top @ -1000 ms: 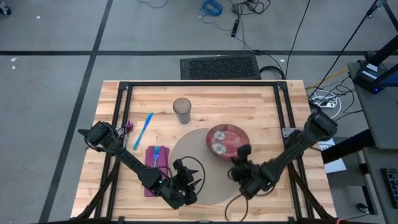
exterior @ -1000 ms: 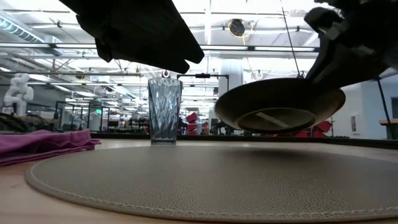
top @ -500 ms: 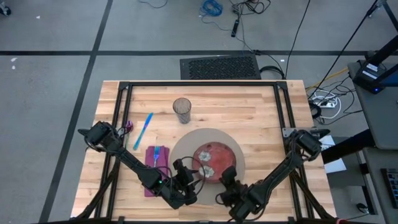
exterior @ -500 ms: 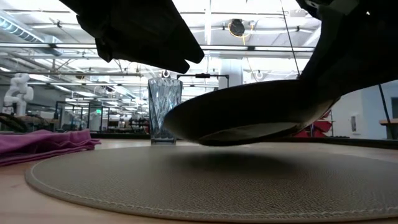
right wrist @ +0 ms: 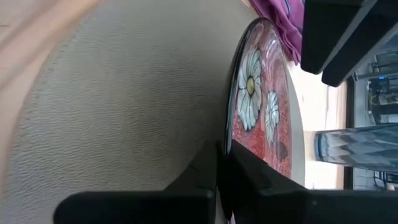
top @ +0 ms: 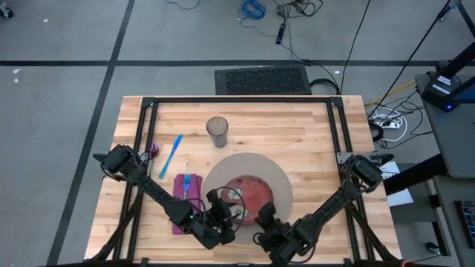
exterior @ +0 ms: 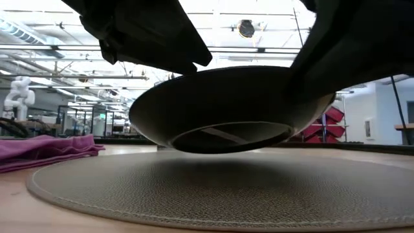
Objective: Set table place
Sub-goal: Put the red plate on the gray placemat, then move the blue table knife to the right side of the gray placemat
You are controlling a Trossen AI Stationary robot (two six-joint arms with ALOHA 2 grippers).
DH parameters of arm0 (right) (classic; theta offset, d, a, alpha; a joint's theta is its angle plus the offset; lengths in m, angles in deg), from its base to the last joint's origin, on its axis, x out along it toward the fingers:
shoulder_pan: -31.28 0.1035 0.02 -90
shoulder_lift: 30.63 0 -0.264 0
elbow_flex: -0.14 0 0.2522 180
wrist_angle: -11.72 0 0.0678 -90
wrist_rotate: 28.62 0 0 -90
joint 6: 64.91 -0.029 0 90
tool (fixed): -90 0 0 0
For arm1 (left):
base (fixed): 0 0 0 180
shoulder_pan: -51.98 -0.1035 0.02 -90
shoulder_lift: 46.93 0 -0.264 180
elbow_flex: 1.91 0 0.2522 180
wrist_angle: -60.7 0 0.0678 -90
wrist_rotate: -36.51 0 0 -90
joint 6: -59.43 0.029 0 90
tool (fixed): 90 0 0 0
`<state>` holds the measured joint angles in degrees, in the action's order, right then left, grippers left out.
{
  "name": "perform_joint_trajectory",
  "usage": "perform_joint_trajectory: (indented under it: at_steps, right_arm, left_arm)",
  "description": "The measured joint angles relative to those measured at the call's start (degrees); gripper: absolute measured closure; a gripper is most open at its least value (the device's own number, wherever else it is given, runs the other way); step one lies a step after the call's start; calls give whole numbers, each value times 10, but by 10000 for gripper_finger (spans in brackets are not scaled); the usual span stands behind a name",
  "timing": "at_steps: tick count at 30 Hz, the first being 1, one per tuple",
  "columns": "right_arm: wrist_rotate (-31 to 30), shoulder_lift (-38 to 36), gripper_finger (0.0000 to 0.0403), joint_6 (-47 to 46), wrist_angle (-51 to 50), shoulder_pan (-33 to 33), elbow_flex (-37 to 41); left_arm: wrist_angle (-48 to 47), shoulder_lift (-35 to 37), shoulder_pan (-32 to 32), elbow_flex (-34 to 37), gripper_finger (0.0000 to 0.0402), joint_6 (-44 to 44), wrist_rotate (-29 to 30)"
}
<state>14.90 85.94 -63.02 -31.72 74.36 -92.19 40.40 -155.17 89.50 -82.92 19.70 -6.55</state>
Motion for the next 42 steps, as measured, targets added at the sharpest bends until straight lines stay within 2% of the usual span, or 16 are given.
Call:
perform_joint_trajectory:
  at_steps: [10, 19, 25, 30, 42]
  right_arm:
    - [90, -1, 395, 1, 13, -26, 0]
    - [217, -1, 321, -38, 13, -35, 0]
    - [220, -1, 278, -42, 13, -36, 0]
    - [255, -1, 256, -43, 26, -36, 0]
    - [286, -17, 248, -58, 25, -29, 0]
  left_arm:
    - [0, 0, 0, 0, 240, 0, 0]
    - [0, 0, 0, 0, 240, 0, 0]
    - [0, 0, 0, 0, 240, -1, 0]
    - [0, 0, 0, 0, 240, -1, 0]
    - [0, 0, 0, 0, 240, -2, 0]
